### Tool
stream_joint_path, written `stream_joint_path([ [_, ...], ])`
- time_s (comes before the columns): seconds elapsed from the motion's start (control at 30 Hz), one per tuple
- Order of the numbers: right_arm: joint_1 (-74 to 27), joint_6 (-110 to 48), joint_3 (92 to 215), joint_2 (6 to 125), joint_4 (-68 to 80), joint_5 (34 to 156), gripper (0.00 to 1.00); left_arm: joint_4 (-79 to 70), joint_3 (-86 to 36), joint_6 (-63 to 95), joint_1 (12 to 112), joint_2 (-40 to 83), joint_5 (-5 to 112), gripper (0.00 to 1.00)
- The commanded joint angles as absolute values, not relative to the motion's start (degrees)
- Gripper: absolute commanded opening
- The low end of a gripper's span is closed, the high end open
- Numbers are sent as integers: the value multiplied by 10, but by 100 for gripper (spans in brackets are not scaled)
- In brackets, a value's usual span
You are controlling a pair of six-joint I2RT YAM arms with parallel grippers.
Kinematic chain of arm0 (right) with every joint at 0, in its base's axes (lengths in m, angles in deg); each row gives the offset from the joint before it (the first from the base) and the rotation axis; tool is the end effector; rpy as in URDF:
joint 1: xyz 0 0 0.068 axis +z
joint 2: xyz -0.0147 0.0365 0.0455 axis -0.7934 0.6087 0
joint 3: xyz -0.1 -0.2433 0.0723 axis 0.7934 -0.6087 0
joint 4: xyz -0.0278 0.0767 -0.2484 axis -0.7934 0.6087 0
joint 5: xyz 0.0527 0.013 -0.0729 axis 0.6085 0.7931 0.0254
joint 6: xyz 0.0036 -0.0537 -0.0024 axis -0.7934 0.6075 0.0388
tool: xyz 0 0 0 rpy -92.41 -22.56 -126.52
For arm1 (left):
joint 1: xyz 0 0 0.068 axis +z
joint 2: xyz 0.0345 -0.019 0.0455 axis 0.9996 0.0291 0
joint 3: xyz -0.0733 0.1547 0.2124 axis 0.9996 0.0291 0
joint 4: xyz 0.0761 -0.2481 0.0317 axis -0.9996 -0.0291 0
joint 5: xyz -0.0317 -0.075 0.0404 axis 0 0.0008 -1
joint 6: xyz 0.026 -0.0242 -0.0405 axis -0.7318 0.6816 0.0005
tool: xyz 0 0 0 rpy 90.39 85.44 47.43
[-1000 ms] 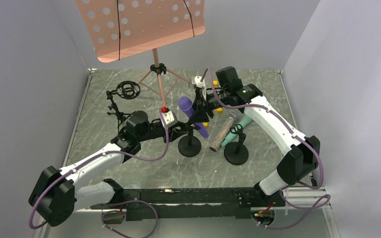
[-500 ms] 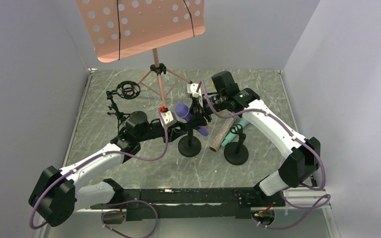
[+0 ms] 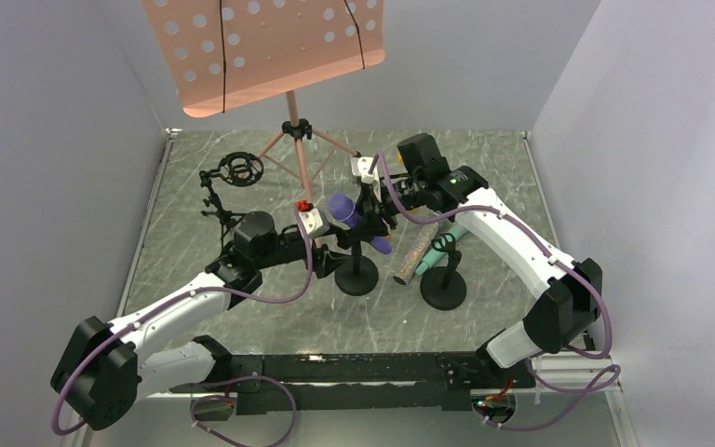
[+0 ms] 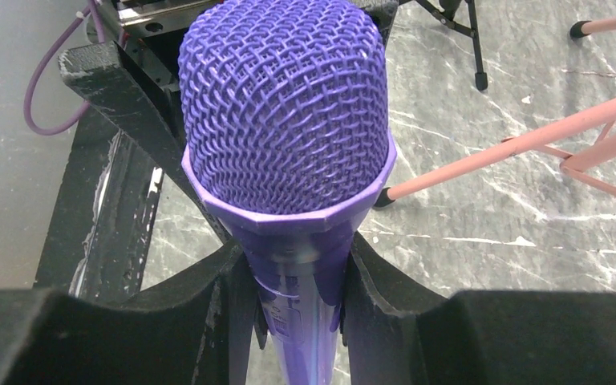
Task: Attach the microphones to the stand
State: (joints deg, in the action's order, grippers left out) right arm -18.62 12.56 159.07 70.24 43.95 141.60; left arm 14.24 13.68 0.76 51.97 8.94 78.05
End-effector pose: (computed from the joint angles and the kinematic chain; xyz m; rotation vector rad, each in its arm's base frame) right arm 0.2498 0.2023 0.3502 -1.5940 1.4608 1.0508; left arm 0.1853 -0.1601 0.2655 1.0021 1.4712 -0.9034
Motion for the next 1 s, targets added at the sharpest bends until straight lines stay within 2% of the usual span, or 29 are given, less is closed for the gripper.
stream_joint_path([
  [0.0,-178,119,1580,694,458,1431,43,156,135,16,518,70,778,76],
  [0.07,-179,118,1581,695,460,1435,50,150,132,16,518,71,780,92],
  [0.1,-179,116,1582,695,460,1438,55,147,131,16,518,71,780,97],
  [0.3,-179,105,1585,689,460,1452,87,137,130,17,518,58,779,99],
  [0.33,-180,104,1586,688,460,1452,96,133,131,17,518,55,777,99],
  [0.37,-180,101,1586,685,458,1453,99,127,131,16,519,50,775,99],
  [0.77,-218,98,1529,643,414,1435,100,-33,102,-17,520,-66,663,99],
  [0.97,-248,100,1496,626,386,1474,100,-158,55,-36,528,-122,611,99],
])
